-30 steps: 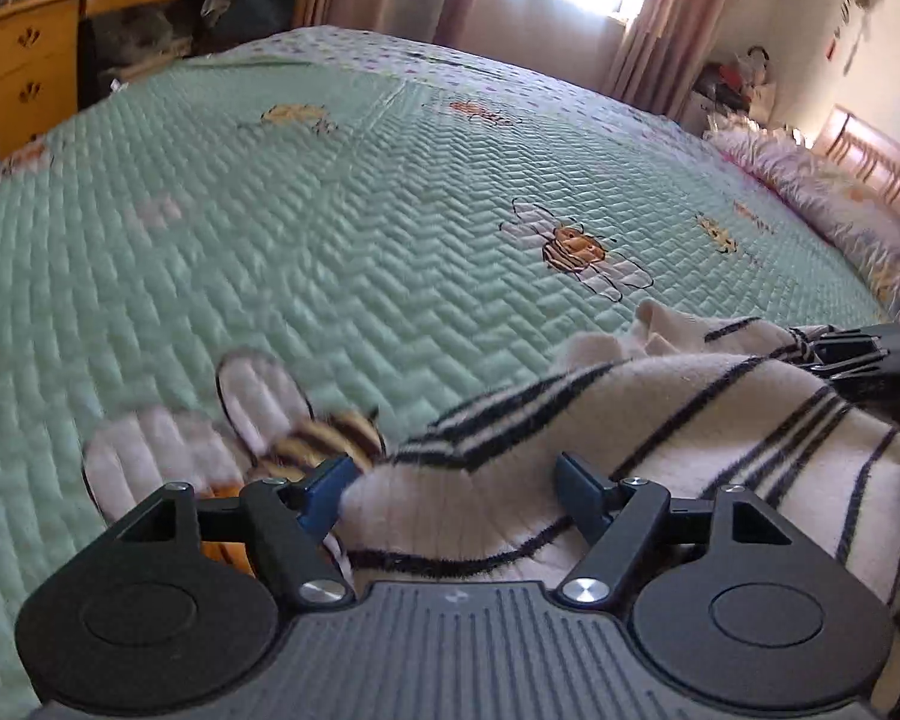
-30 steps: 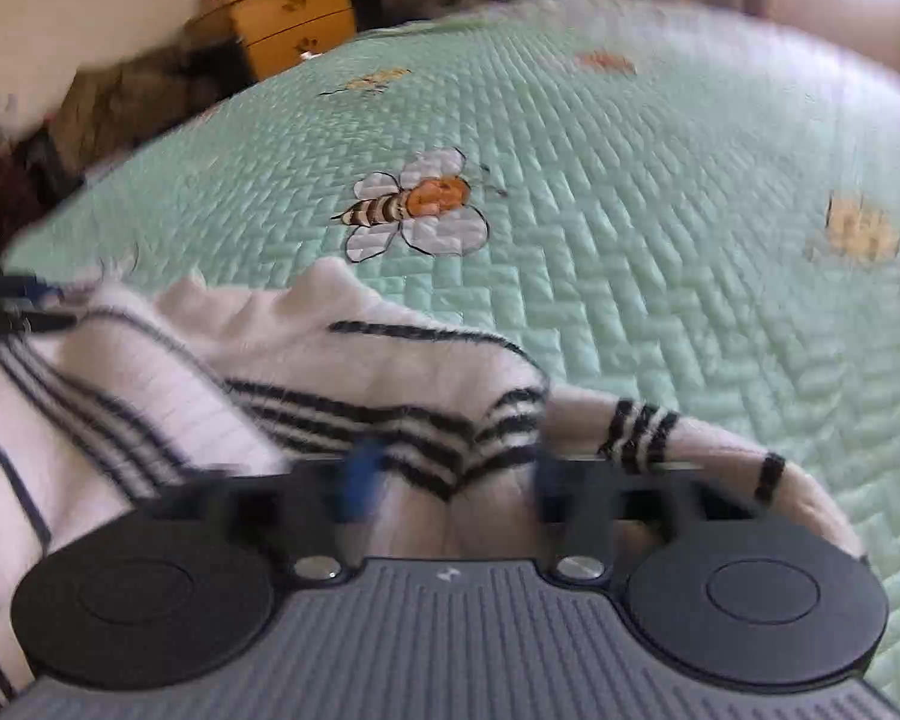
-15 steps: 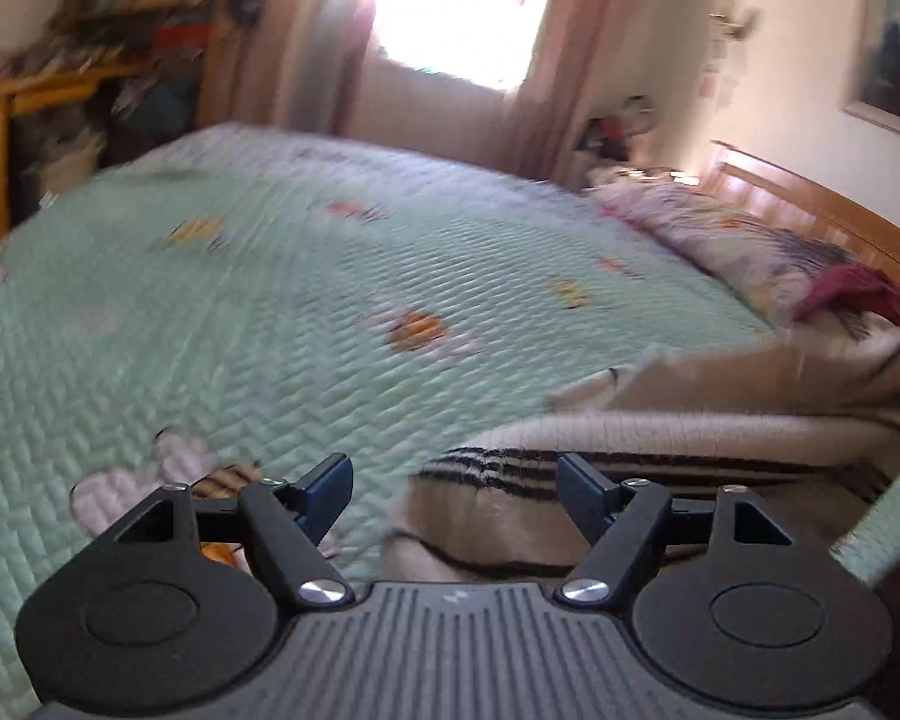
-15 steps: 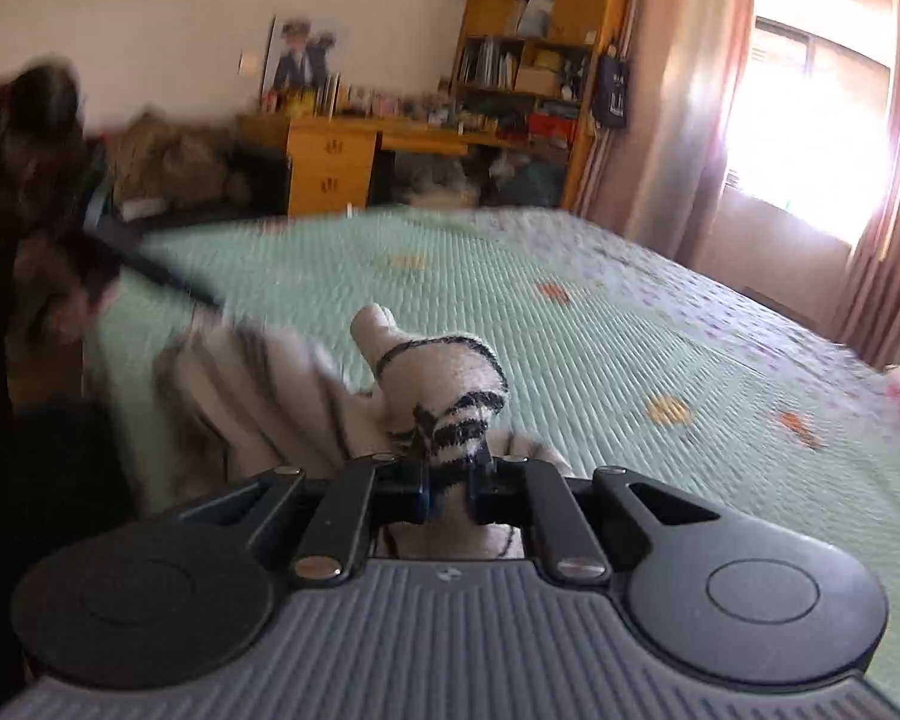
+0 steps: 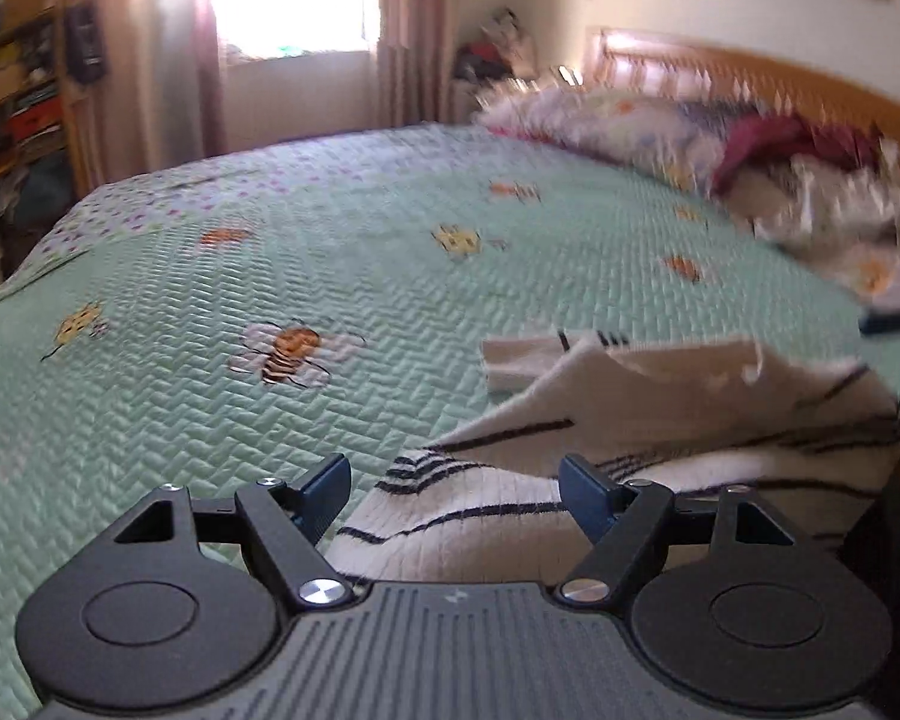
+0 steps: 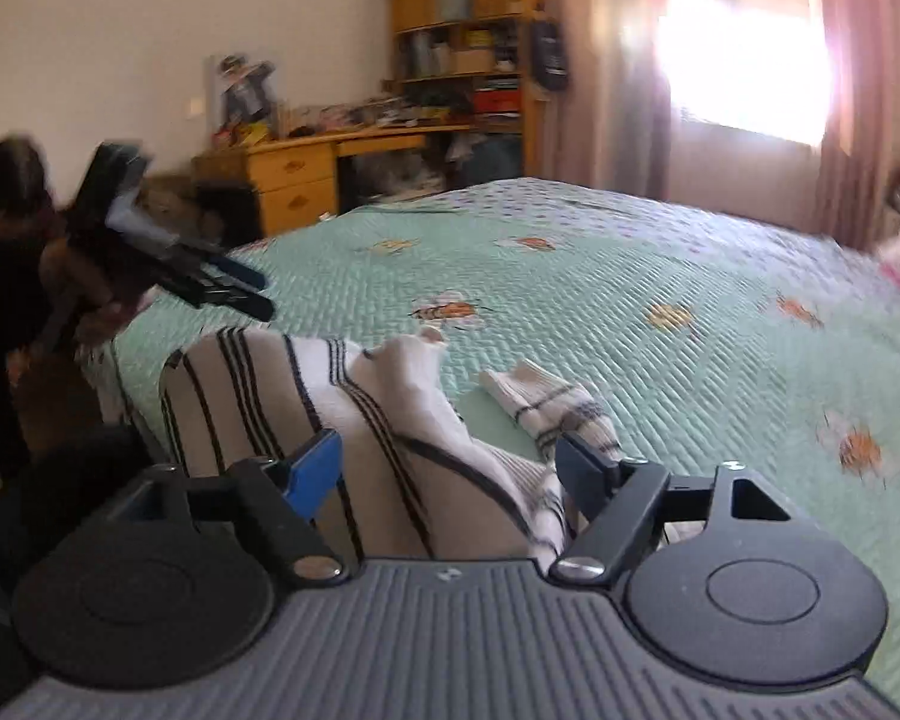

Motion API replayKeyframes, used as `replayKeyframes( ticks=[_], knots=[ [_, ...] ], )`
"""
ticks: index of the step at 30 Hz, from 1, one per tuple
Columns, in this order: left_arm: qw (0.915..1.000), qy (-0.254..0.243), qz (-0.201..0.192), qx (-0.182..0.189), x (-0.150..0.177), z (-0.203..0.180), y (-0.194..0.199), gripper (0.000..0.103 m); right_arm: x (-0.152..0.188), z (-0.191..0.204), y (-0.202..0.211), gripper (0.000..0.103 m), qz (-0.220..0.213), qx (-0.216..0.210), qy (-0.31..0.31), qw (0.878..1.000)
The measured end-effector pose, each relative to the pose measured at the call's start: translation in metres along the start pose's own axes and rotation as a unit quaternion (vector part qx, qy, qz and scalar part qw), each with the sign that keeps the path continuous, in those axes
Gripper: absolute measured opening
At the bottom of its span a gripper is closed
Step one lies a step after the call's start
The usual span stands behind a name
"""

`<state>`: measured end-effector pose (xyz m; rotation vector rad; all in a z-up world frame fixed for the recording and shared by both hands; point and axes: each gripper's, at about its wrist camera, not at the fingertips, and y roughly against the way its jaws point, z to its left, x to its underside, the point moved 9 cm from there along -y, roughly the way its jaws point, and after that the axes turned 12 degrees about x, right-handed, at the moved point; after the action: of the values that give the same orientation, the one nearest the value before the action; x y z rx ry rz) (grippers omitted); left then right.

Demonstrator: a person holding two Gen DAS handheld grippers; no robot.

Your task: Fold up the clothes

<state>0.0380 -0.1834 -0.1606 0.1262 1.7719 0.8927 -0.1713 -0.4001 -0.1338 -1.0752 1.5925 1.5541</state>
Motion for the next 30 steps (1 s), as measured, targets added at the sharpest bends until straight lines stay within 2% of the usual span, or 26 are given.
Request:
replayKeyframes(
  ticks=[4, 6, 8, 9, 10, 11, 13, 16, 20, 22, 25, 28, 30],
  knots=[
    [0.9996, 0.007, 0.028, 0.008, 0.01, -0.002, -0.024, 0.078, 0.003, -0.003, -0.029, 0.079, 0.024, 0.008, 0.021, 0.999],
    [0.9991, 0.017, 0.032, 0.022, 0.021, -0.008, -0.031, 0.078, 0.012, -0.006, -0.058, 0.079, 0.067, 0.001, 0.007, 0.998],
    [0.9983, 0.025, 0.043, 0.032, 0.035, -0.014, -0.039, 0.078, 0.027, -0.009, -0.076, 0.078, 0.102, -0.028, -0.031, 0.994],
    [0.9978, 0.027, 0.049, 0.035, 0.043, -0.016, -0.042, 0.078, 0.035, -0.01, -0.081, 0.063, 0.116, -0.044, -0.053, 0.991],
    [0.9976, 0.027, 0.053, 0.036, 0.05, -0.02, -0.043, 0.078, 0.038, -0.006, -0.081, 0.019, 0.124, -0.06, -0.062, 0.989],
    [0.9977, 0.023, 0.052, 0.037, 0.054, -0.022, -0.041, 0.078, 0.042, -0.002, -0.08, 0.011, 0.132, -0.076, -0.07, 0.986],
    [0.9981, 0.017, 0.045, 0.039, 0.055, -0.025, -0.032, 0.078, 0.036, 0.015, -0.058, 0.011, 0.105, -0.085, -0.023, 0.991],
    [0.9988, 0.009, 0.024, 0.043, 0.04, -0.017, -0.019, 0.078, 0.027, 0.04, -0.018, 0.011, 0.064, -0.094, 0.041, 0.993],
    [0.9997, -0.014, 0.014, 0.011, 0.01, 0.004, -0.014, 0.08, 0.027, 0.061, 0.016, 0.011, 0.038, -0.087, 0.106, 0.99],
    [0.9989, -0.032, 0.033, 0.01, 0.001, 0.01, -0.021, 0.081, 0.033, 0.069, 0.024, 0.011, 0.044, -0.087, 0.129, 0.987],
    [0.9935, -0.07, 0.084, 0.031, -0.006, 0.012, -0.04, 0.081, 0.046, 0.077, 0.029, 0.011, 0.064, -0.095, 0.145, 0.983],
    [0.9838, -0.102, 0.134, 0.063, -0.003, 0.001, -0.063, 0.081, 0.057, 0.078, 0.028, 0.011, 0.082, -0.099, 0.143, 0.981],
    [0.974, -0.126, 0.163, 0.094, 0.005, -0.01, -0.076, 0.08, 0.061, 0.073, 0.027, 0.011, 0.088, -0.094, 0.126, 0.984]
  ],
)
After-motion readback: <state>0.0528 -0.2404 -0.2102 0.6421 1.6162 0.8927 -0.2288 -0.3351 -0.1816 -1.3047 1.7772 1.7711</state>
